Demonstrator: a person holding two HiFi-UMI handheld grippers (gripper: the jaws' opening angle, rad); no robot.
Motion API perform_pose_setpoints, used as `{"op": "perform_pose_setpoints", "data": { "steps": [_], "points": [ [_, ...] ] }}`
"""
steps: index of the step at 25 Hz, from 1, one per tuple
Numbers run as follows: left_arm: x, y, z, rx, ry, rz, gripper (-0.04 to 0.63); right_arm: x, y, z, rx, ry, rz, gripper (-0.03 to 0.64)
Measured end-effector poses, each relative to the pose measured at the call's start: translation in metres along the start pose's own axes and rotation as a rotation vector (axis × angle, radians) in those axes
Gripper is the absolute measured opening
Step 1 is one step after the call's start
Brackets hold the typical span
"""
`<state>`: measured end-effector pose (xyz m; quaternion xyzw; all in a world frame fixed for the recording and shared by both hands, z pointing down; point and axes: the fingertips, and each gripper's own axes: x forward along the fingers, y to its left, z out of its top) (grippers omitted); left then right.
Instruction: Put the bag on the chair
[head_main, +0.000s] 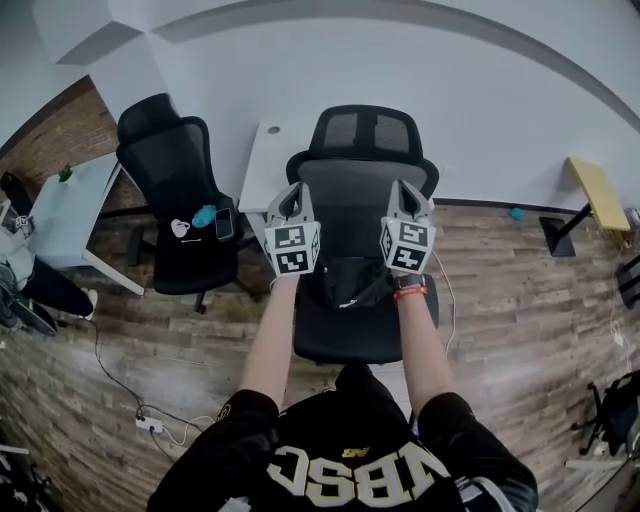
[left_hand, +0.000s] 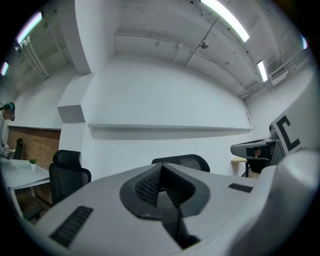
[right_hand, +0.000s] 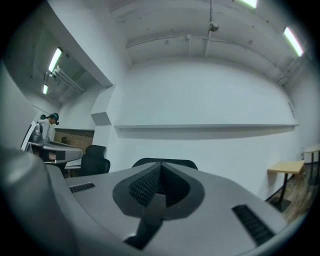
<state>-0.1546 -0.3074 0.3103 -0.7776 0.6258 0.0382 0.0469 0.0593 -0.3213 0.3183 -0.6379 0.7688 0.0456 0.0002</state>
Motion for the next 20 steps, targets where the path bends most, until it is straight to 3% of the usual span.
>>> {"op": "perform_pose_setpoints", "data": {
  "steps": [11,20],
  "points": [
    [0.000,-0.004,-0.005,0.000,0.007,-0.006,0.014,-0.008,-0.004,-0.009,0.013,0.008,0.003,0.009],
    [0.043,0.001,-0.050,-0.018,0.064,0.002,0.014,0.030,-0.014,-0.051,0.023,0.064,0.020,0.009]
  ]
}}
